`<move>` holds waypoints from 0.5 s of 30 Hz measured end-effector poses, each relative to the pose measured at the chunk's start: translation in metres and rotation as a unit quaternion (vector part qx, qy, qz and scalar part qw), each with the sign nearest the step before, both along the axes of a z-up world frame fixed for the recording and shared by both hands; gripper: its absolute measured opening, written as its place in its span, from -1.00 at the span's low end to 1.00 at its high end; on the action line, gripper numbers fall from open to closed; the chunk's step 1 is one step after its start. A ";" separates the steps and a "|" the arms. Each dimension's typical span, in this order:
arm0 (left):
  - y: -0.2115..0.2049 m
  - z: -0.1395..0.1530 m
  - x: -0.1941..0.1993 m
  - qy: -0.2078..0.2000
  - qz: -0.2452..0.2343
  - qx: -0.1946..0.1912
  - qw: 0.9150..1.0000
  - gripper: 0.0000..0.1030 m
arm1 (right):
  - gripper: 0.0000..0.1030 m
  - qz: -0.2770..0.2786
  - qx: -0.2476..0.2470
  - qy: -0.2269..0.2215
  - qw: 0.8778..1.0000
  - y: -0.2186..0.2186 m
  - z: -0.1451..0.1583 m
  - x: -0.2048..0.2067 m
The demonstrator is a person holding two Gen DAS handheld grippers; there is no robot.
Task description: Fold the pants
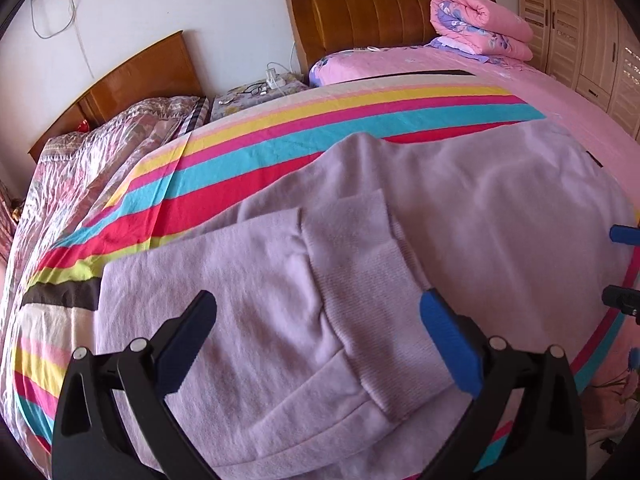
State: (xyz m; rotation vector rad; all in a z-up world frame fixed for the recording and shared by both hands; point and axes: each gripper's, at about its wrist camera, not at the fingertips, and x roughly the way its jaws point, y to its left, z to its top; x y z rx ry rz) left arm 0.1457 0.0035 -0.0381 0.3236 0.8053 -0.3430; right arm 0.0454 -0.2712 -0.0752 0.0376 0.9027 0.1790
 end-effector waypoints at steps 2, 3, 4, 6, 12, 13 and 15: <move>-0.031 0.020 0.008 -0.015 -0.033 -0.013 0.999 0.97 | 0.84 -0.018 0.006 -0.020 1.000 -0.011 0.009 0.009; -0.049 0.025 0.015 -0.017 -0.048 -0.015 0.999 0.97 | 0.84 -0.027 0.002 -0.026 0.999 -0.017 0.012 0.017; -0.068 0.026 0.022 -0.018 -0.062 -0.009 0.998 0.97 | 0.84 -0.040 -0.009 -0.026 0.999 -0.022 0.015 0.026; -0.105 0.015 0.039 -0.017 -0.087 0.016 0.996 0.97 | 0.84 -0.050 -0.033 -0.022 0.998 -0.032 0.022 0.049; -0.154 -0.035 0.087 0.037 -0.077 0.068 0.994 0.97 | 0.85 -0.004 -0.007 0.052 0.999 -0.074 0.027 0.138; -0.153 -0.043 0.091 0.045 -0.070 0.074 0.994 0.97 | 0.85 0.005 0.010 0.077 0.997 -0.082 0.017 0.152; -0.145 -0.051 0.096 0.055 -0.061 0.051 0.995 0.97 | 0.86 0.007 0.023 0.105 0.994 -0.095 -0.002 0.173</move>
